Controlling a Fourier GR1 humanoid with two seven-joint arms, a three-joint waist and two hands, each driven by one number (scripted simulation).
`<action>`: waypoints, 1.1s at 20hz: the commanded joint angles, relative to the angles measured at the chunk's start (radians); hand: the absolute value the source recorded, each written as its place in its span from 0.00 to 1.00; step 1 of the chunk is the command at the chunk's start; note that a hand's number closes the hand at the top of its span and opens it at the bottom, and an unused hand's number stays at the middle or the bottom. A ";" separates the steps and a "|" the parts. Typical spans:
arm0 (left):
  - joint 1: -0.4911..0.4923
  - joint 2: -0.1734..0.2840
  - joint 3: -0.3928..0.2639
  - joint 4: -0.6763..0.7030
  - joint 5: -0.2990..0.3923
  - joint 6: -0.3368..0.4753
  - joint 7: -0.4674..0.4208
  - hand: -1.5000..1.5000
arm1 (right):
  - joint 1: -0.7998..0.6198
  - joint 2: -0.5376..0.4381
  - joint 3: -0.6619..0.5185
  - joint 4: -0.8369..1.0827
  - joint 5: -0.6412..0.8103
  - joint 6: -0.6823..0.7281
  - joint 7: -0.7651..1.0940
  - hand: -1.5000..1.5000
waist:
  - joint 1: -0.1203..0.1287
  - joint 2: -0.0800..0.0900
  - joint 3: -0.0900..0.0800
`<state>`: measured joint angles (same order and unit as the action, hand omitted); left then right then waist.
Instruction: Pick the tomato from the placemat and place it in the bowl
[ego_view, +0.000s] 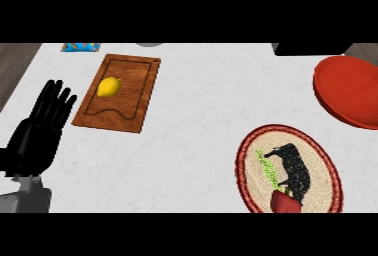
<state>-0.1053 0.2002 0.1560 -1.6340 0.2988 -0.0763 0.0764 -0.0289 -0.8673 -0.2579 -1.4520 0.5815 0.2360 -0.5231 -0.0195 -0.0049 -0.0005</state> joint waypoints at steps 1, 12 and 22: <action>0.017 0.000 0.003 0.037 -0.019 -0.024 -0.058 0.50 | -0.036 -0.030 -0.123 0.006 -0.050 0.027 0.065 1.00 | 0.012 0.004 0.000; -0.047 -0.034 -0.042 0.003 -0.022 0.003 0.020 0.50 | -0.453 0.006 -0.079 0.486 0.011 -0.046 0.099 1.00 | 0.051 0.012 0.001; -0.109 -0.040 -0.043 0.072 -0.043 0.006 -0.007 0.50 | -0.747 -0.017 -0.089 0.989 0.076 -0.144 -0.075 1.00 | 0.075 0.025 0.004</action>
<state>-0.1869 0.1873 0.1400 -1.5801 0.2856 -0.0970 0.0724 -0.6641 -0.8776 -0.3513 -0.6126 0.6262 0.1287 -0.5694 0.0466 0.0154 0.0028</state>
